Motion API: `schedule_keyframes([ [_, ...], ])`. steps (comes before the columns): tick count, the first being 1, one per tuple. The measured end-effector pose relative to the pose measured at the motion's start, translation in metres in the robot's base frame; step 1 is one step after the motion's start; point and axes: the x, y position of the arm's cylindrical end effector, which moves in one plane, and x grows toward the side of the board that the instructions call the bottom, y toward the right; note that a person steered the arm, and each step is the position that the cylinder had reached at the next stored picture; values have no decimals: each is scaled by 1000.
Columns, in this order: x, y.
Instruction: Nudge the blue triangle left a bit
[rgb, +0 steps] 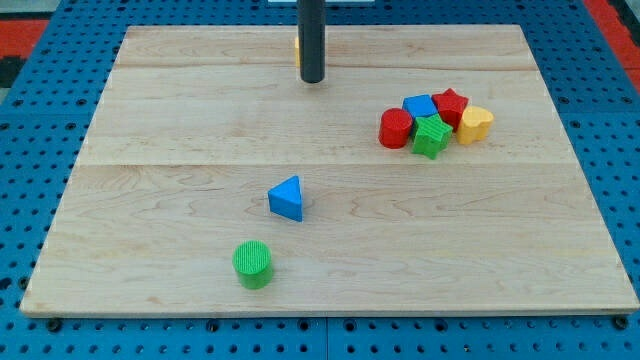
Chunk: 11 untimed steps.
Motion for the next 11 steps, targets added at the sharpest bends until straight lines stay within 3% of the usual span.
schedule_keyframes([
  [3,-41,-26],
  [5,-35,11],
  [7,157,57],
  [8,228,49],
  [9,228,21],
  [10,198,-3],
  [11,212,-16],
])
